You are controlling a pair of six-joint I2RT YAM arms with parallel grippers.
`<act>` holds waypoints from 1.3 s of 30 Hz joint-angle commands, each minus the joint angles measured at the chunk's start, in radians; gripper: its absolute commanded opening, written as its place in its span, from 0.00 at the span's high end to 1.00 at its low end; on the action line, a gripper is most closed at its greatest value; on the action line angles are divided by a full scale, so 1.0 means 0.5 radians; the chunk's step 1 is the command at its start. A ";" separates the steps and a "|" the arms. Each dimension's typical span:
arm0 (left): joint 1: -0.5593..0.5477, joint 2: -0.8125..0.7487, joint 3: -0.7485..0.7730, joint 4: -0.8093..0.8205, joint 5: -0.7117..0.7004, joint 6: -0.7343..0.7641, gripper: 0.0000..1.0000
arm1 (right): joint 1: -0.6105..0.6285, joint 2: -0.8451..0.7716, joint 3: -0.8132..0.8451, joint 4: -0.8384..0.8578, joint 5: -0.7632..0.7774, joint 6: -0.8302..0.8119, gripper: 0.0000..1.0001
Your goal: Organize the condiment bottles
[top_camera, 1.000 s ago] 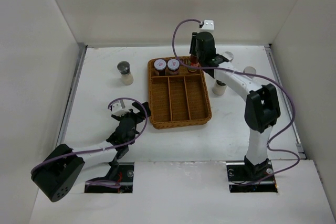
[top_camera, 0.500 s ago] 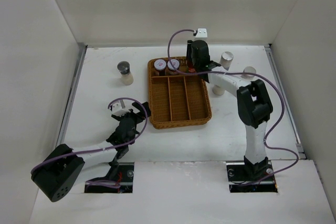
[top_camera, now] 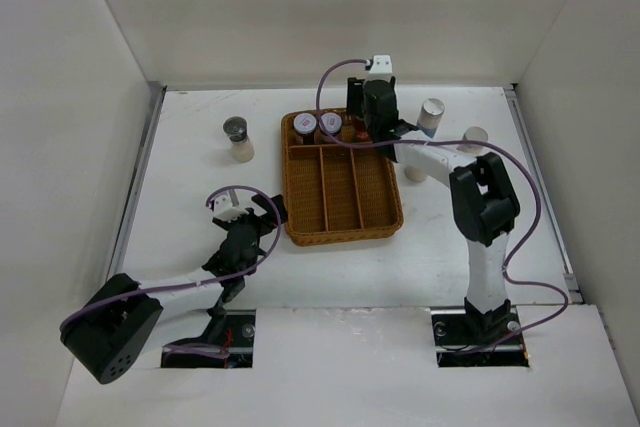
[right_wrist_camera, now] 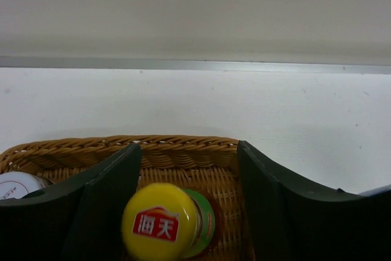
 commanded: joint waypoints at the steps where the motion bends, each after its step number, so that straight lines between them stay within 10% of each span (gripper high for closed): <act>1: 0.008 -0.018 0.009 0.098 0.018 -0.004 0.00 | 0.022 -0.176 -0.005 0.127 0.023 0.009 0.28; 16: 0.088 0.058 0.131 -0.119 0.000 0.118 0.00 | 0.135 -1.028 -0.486 0.026 -0.036 0.162 0.01; 21: 0.002 0.013 0.272 -0.392 -0.190 0.247 0.00 | 0.154 -1.568 -1.216 0.011 0.016 0.527 0.73; 25: -0.035 -0.095 0.487 -0.564 -0.215 0.410 0.00 | 0.190 -1.820 -1.664 0.017 0.053 0.815 0.87; 29: 0.139 -0.092 0.793 -0.861 -0.209 0.496 0.31 | 0.347 -2.013 -1.919 0.032 0.078 0.929 0.60; 33: 0.419 0.214 1.076 -1.147 -0.151 0.435 0.22 | 0.408 -2.115 -2.058 0.142 0.066 0.868 0.17; 39: 0.652 0.598 1.376 -1.135 -0.105 0.462 0.08 | 0.415 -2.140 -2.230 0.403 -0.063 0.840 0.05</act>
